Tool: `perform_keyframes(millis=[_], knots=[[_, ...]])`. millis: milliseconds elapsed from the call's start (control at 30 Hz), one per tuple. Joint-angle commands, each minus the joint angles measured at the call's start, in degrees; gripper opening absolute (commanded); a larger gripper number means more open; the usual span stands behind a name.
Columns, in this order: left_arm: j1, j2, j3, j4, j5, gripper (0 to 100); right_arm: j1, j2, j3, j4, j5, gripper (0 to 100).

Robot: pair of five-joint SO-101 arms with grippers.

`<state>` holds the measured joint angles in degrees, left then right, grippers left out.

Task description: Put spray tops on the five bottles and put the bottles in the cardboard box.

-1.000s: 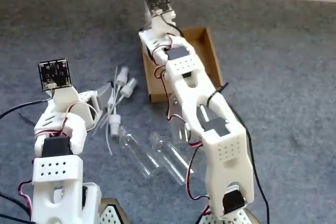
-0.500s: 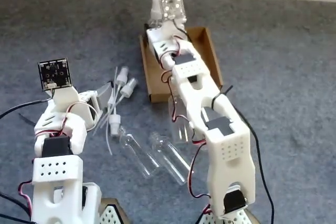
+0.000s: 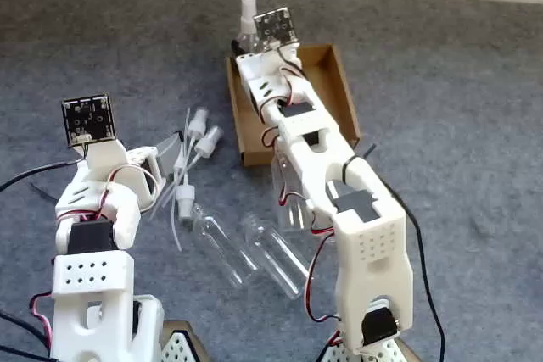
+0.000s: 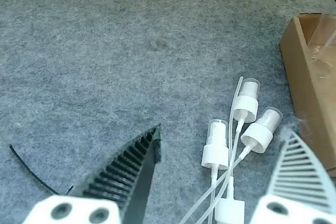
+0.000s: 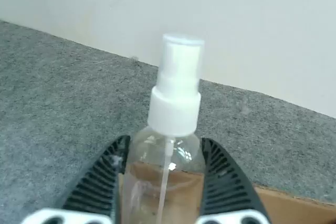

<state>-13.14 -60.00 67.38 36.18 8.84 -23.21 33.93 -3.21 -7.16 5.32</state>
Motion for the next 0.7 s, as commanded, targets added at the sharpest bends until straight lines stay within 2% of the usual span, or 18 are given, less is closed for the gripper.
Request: perform_keyframes(millis=[0,133,267,367,667], knots=[[-0.8,-0.4,-0.3,-1.8,0.2,32,0.8,-3.7,2.2,-0.2,0.8,0.2],[-0.8,-0.4,-0.3,-1.8,0.2,32,0.8,-11.0,12.2,-5.6,1.1,0.2],[-0.8,-0.4,-0.3,-1.8,0.2,32,-1.0,-16.1,23.9,-12.5,8.4,0.2],[-0.8,-0.4,-0.3,-1.8,0.2,32,-1.2,-16.2,29.7,-14.9,9.3,0.2],[-0.6,-0.3,-0.3,-1.8,0.1,32,0.5,-23.6,26.8,-14.5,9.2,0.2]])
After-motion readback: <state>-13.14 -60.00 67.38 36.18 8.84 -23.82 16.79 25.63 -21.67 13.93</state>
